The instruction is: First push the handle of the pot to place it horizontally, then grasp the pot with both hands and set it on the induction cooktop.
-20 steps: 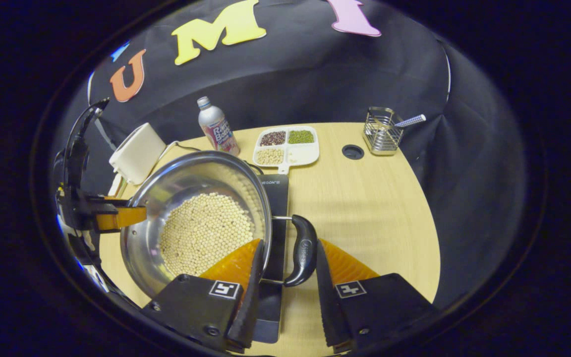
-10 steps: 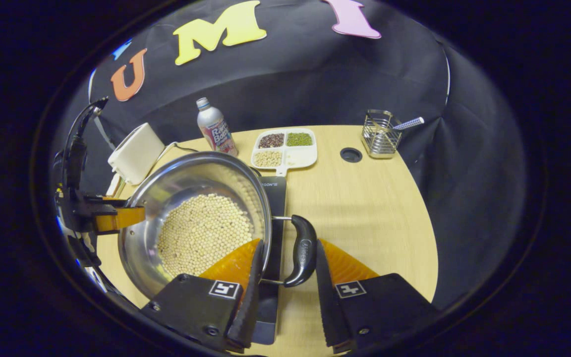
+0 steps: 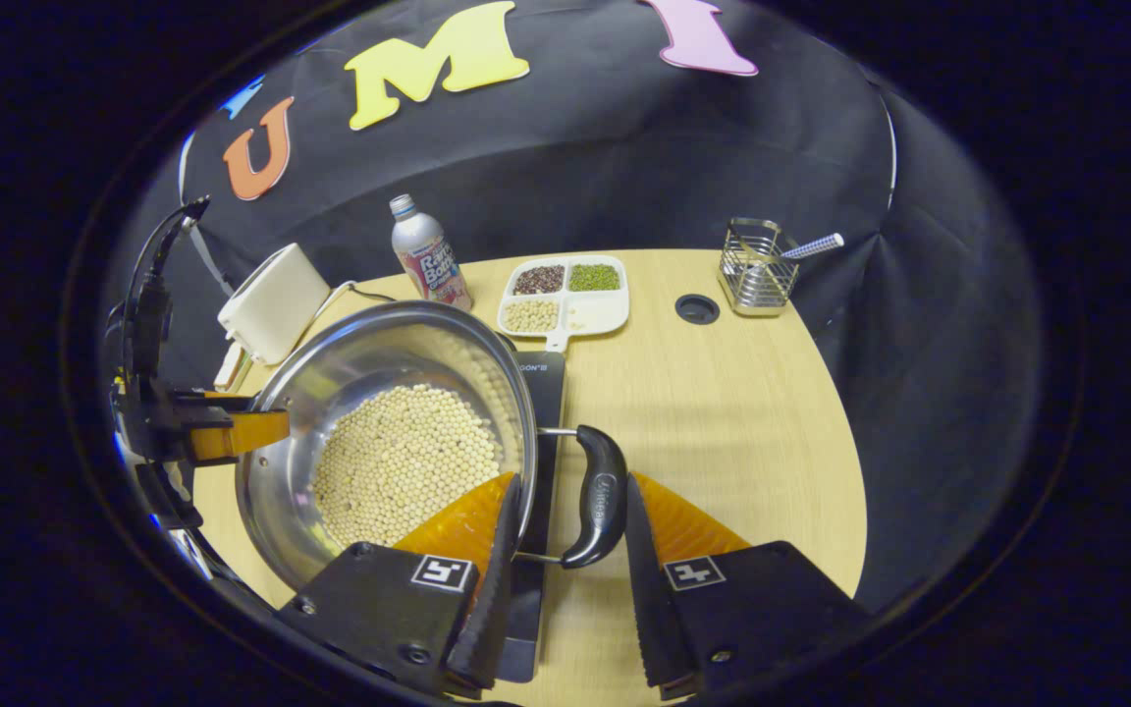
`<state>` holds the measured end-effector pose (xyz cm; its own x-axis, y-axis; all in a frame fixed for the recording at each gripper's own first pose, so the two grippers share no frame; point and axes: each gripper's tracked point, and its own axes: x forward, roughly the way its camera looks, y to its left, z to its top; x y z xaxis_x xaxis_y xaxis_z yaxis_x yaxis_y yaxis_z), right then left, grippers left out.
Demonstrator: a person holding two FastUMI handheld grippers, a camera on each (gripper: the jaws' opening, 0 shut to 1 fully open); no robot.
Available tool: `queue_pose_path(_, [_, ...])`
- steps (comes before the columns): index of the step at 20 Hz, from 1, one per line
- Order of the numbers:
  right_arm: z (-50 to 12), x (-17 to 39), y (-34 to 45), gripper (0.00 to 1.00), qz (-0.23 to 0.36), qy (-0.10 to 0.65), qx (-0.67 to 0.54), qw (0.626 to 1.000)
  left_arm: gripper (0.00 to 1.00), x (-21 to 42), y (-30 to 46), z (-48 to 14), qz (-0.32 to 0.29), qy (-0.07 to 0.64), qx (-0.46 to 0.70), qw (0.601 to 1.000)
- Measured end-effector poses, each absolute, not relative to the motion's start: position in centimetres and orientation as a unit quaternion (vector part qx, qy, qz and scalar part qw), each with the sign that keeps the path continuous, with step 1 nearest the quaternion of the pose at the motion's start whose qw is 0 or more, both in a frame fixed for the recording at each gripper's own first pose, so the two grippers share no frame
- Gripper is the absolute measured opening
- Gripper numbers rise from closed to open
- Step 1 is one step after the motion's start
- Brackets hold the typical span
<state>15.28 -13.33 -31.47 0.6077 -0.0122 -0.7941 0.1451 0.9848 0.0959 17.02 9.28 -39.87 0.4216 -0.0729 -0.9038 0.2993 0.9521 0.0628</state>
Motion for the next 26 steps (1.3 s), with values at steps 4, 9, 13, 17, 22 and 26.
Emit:
queue_pose_path(4, [-31.3,15.0,-13.4,0.70,-0.038,0.424,0.082,0.901,0.66,17.5,8.6,-39.8,-0.113,0.501,0.077,0.854])
queue_pose_path(9, [-28.9,14.6,-14.1,0.82,-0.056,0.376,0.030,0.924,0.98,18.6,8.9,-39.2,-0.086,0.450,0.067,0.887])
queue_pose_path(13, [-27.3,13.6,-12.7,0.83,-0.046,0.365,0.014,0.930,0.97,19.2,8.8,-38.3,-0.089,0.413,0.066,0.904])
queue_pose_path(17, [-24.5,12.2,-10.5,0.83,-0.037,0.345,0.017,0.938,0.97,19.3,8.6,-37.3,-0.090,0.388,0.058,0.915])
queue_pose_path(22, [-20.3,9.5,-8.4,0.83,-0.033,0.307,0.005,0.951,0.97,19.6,8.5,-35.5,-0.096,0.344,0.048,0.933])
queue_pose_path(26, [-15.2,6.4,-7.0,0.82,-0.042,0.259,-0.021,0.965,0.97,20.0,8.4,-33.6,-0.107,0.293,0.041,0.949])
